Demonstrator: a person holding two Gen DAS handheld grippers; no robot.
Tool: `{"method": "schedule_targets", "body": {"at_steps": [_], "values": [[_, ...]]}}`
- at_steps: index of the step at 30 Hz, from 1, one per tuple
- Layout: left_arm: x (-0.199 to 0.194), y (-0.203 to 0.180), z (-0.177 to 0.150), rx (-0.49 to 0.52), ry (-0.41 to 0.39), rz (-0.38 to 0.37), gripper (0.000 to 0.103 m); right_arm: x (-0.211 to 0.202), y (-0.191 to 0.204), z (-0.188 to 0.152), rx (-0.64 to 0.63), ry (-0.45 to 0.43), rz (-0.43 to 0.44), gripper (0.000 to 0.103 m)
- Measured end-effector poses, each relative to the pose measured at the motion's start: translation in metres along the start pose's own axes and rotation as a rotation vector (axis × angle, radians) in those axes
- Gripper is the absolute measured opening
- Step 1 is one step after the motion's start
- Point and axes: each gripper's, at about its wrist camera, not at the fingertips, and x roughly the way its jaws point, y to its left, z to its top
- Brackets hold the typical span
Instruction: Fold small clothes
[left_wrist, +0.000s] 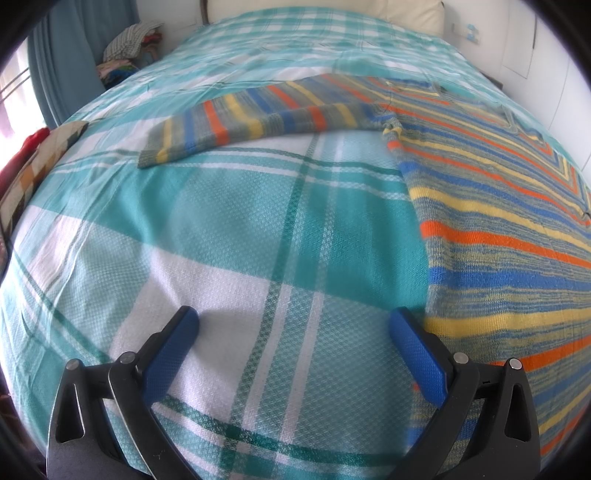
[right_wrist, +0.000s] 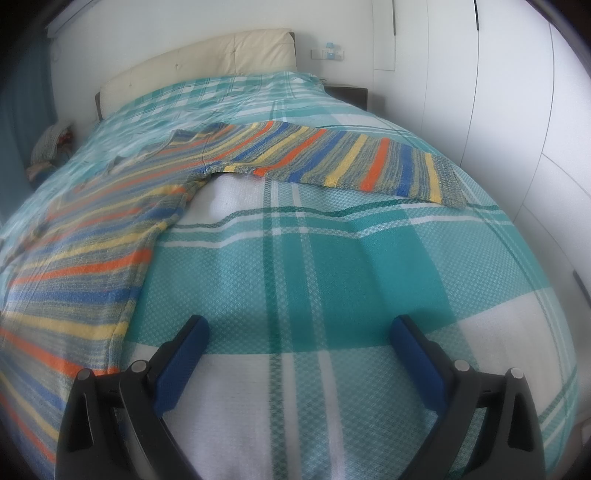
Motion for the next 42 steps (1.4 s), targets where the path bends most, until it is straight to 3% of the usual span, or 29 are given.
{"method": "schedule_targets", "body": {"at_steps": [37, 39, 42], "values": [[-0.009, 0.001, 0.002, -0.005, -0.024, -0.018, 0.102, -0.001, 0.000, 0.000, -0.005, 0.003, 0.000, 0.099], [-0.017, 0.003, 0.002, -0.017, -0.055, -0.049, 0.102, -0.005, -0.004, 0.002, 0.004, 0.018, 0.026, 0.098], [-0.027, 0.006, 0.005, -0.032, -0.114, -0.076, 0.102, -0.024, -0.030, 0.013, 0.122, -0.010, 0.145, 0.098]]}}
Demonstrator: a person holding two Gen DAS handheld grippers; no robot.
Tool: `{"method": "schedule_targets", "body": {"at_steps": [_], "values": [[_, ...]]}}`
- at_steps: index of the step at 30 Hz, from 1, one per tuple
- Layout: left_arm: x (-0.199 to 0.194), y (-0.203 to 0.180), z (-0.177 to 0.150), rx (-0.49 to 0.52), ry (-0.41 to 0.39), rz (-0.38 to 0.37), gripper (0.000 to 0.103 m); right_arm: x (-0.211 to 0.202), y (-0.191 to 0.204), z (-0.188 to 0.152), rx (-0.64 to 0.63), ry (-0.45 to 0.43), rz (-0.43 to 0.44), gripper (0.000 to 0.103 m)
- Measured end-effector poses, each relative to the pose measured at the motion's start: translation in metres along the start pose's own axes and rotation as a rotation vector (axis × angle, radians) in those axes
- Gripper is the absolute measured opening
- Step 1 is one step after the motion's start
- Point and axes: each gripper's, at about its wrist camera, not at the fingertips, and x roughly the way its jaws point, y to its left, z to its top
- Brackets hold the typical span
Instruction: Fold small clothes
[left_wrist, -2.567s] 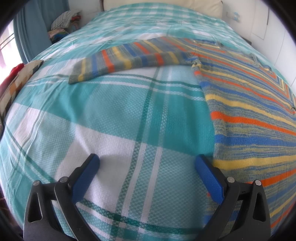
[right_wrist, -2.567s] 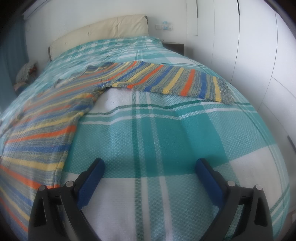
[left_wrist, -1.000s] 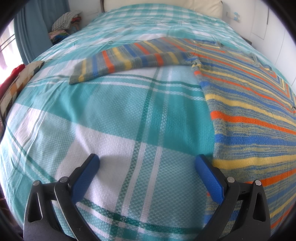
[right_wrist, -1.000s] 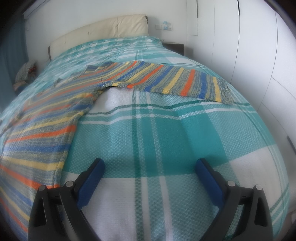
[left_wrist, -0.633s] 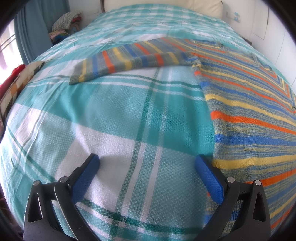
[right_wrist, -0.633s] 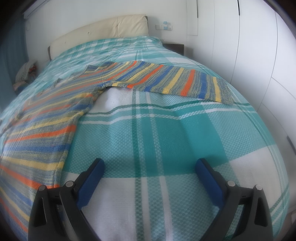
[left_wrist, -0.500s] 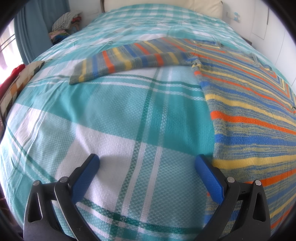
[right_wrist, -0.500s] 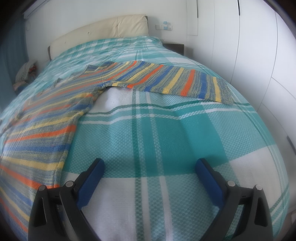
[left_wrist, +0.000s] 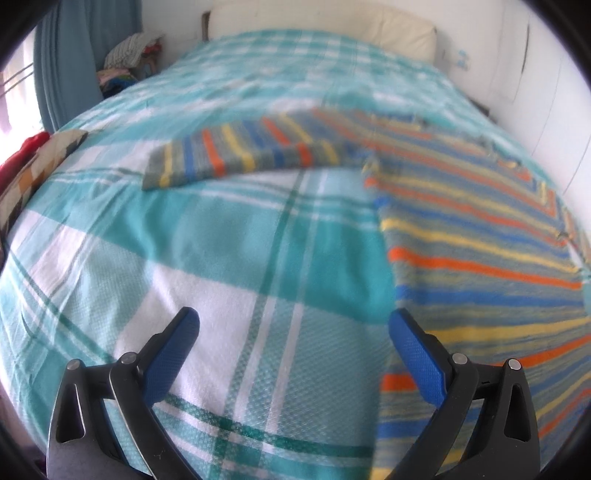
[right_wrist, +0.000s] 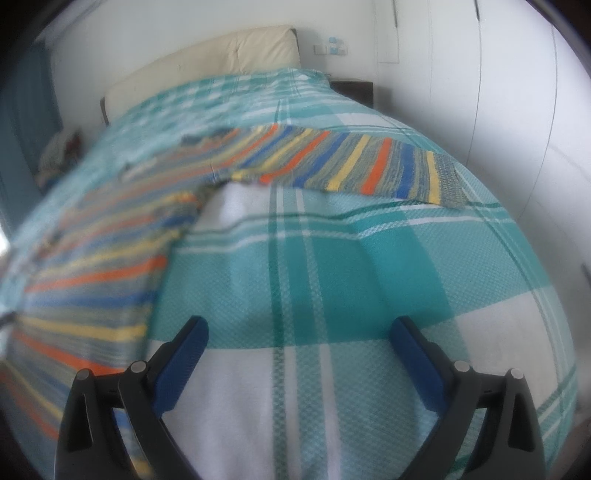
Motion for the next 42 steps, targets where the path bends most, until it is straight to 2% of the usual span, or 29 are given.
{"method": "schedule_targets", "body": {"at_steps": [3, 7, 8, 10, 14, 17, 20, 22, 23, 24, 26, 29, 32, 34, 37, 42], "values": [[-0.004, 0.003, 0.004, -0.014, -0.034, -0.009, 0.102, -0.014, -0.042, 0.030, 0.136, -0.034, 0.082, 0.098], [-0.001, 0.006, 0.007, -0.035, -0.032, -0.013, 0.102, -0.006, -0.119, 0.080, 0.326, -0.049, 0.087, 0.095], [0.001, 0.007, 0.007, -0.037, -0.029, -0.010, 0.102, 0.000, -0.133, 0.087, 0.367, -0.033, 0.096, 0.088], [0.001, 0.005, 0.006, -0.038, -0.026, 0.000, 0.102, 0.021, -0.164, 0.099, 0.475, 0.033, 0.163, 0.080], [0.002, 0.004, 0.003, -0.042, -0.022, 0.016, 0.102, 0.050, -0.193, 0.106, 0.578, 0.114, 0.184, 0.071], [0.005, 0.005, 0.002, -0.045, -0.011, 0.024, 0.102, 0.063, -0.197, 0.111, 0.579, 0.141, 0.217, 0.058], [0.010, 0.004, 0.000, -0.045, 0.005, 0.029, 0.102, 0.074, -0.197, 0.115, 0.578, 0.171, 0.218, 0.050], [0.012, 0.002, -0.001, -0.040, 0.013, 0.034, 0.102, 0.085, -0.192, 0.109, 0.581, 0.220, 0.166, 0.039], [0.013, 0.002, 0.000, -0.037, 0.017, 0.039, 0.102, 0.088, -0.188, 0.109, 0.573, 0.236, 0.126, 0.018], [0.013, 0.001, -0.001, -0.034, 0.018, 0.041, 0.102, 0.088, -0.189, 0.109, 0.566, 0.241, 0.095, 0.002], [0.012, 0.001, -0.001, -0.033, 0.014, 0.044, 0.102, 0.081, -0.186, 0.114, 0.567, 0.218, 0.075, 0.002], [0.009, 0.003, -0.002, -0.042, 0.009, 0.041, 0.102, 0.054, -0.157, 0.139, 0.429, 0.140, 0.000, 0.002], [0.007, 0.004, -0.001, -0.050, 0.007, 0.032, 0.102, 0.024, -0.108, 0.178, 0.280, 0.053, 0.019, 0.002], [0.007, 0.004, 0.001, -0.049, 0.009, 0.023, 0.102, 0.009, -0.060, 0.205, 0.156, 0.014, 0.061, 0.002], [0.006, 0.001, 0.002, -0.034, 0.005, 0.023, 0.102, 0.002, 0.029, 0.240, -0.008, 0.010, 0.164, 0.002], [0.006, 0.001, 0.004, -0.029, 0.001, 0.031, 0.102, 0.028, 0.161, 0.243, -0.204, 0.059, 0.288, 0.003]]}}
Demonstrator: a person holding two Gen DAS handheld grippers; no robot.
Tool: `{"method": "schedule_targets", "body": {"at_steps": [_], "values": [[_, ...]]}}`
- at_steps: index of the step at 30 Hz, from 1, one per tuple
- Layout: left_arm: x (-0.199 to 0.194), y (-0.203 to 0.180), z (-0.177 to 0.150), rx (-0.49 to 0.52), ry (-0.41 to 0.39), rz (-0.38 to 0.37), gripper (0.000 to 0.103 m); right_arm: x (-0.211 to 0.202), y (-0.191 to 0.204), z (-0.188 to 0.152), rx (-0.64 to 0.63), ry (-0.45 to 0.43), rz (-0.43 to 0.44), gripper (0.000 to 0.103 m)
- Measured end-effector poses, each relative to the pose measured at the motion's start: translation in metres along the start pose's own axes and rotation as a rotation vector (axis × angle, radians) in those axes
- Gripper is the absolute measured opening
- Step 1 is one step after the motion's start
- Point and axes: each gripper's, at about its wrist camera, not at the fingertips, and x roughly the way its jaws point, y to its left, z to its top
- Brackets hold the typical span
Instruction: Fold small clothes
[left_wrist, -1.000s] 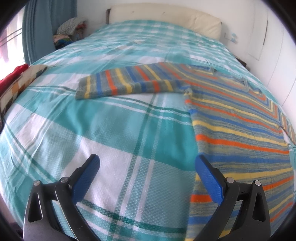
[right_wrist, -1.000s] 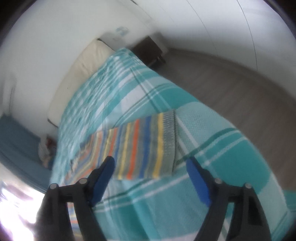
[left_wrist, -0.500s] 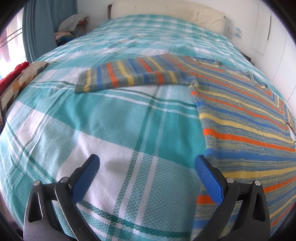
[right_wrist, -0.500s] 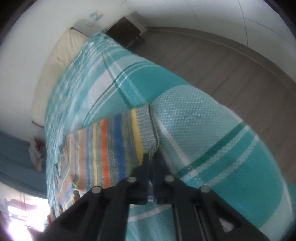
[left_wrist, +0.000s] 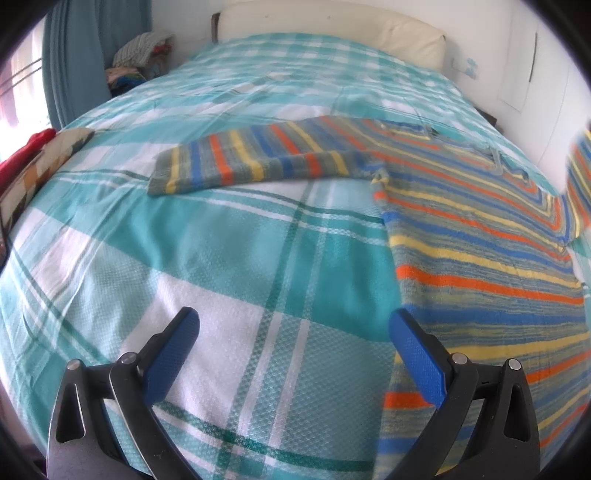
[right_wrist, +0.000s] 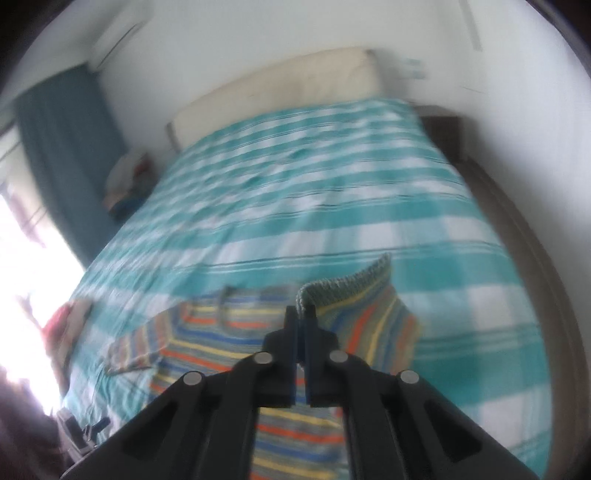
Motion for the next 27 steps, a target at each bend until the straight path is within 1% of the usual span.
{"method": "schedule_targets", "body": {"at_steps": [1, 2, 3, 4, 5, 7, 10, 12, 15, 16, 17, 18, 19, 20, 22, 23, 26, 27], "values": [[0.000, 0.001, 0.000, -0.004, 0.001, 0.001, 0.102, 0.020, 0.017, 0.002, -0.009, 0.026, 0.060, 0.004], [0.000, 0.003, 0.000, -0.009, 0.004, 0.003, 0.102, 0.035, 0.026, 0.000, 0.003, 0.054, 0.110, 0.011], [0.001, 0.005, 0.000, -0.014, 0.007, 0.005, 0.102, 0.053, 0.033, -0.001, 0.029, 0.089, 0.159, 0.027], [0.001, 0.007, 0.000, -0.022, 0.011, 0.008, 0.102, 0.066, 0.035, -0.003, 0.066, 0.111, 0.197, 0.036], [0.001, 0.010, 0.000, -0.030, 0.014, 0.008, 0.102, 0.072, 0.039, -0.002, 0.087, 0.105, 0.213, 0.048], [0.001, 0.014, 0.000, -0.046, 0.022, 0.002, 0.102, 0.074, 0.035, -0.007, 0.115, 0.092, 0.237, 0.049], [0.001, 0.017, 0.002, -0.064, 0.028, -0.017, 0.102, 0.082, 0.024, -0.013, 0.140, 0.124, 0.214, 0.049], [0.003, 0.015, 0.003, -0.069, 0.036, -0.030, 0.102, 0.090, 0.011, -0.023, 0.160, 0.173, 0.188, 0.049], [0.007, 0.008, 0.002, -0.048, 0.048, -0.026, 0.102, 0.111, -0.029, -0.061, 0.258, 0.286, 0.186, 0.049], [0.007, 0.006, 0.001, -0.037, 0.050, -0.018, 0.102, 0.121, -0.047, -0.080, 0.287, 0.338, 0.140, 0.049], [0.009, 0.003, 0.000, -0.022, 0.053, -0.007, 0.102, 0.127, -0.060, -0.089, 0.287, 0.361, 0.068, 0.049], [0.009, 0.002, -0.002, -0.014, 0.056, 0.001, 0.102, 0.128, -0.073, -0.101, 0.279, 0.365, -0.012, 0.048], [0.010, 0.001, -0.003, -0.006, 0.058, 0.009, 0.102, 0.119, -0.086, -0.110, 0.278, 0.324, -0.038, 0.043], [0.010, 0.000, -0.004, 0.000, 0.058, 0.016, 0.102, 0.109, -0.092, -0.113, 0.283, 0.287, -0.046, 0.037], [0.009, 0.000, -0.005, 0.002, 0.055, 0.019, 0.102, 0.078, -0.100, -0.121, 0.252, 0.205, -0.101, 0.038], [0.009, 0.000, -0.005, 0.001, 0.055, 0.017, 0.102, 0.064, -0.100, -0.125, 0.229, 0.179, -0.103, 0.038], [0.009, -0.001, -0.003, 0.000, 0.047, 0.014, 0.102, 0.026, -0.097, -0.146, 0.126, 0.120, -0.169, 0.049], [0.009, -0.001, -0.003, 0.002, 0.045, 0.015, 0.102, 0.015, -0.095, -0.155, 0.095, 0.106, -0.190, 0.051]]}}
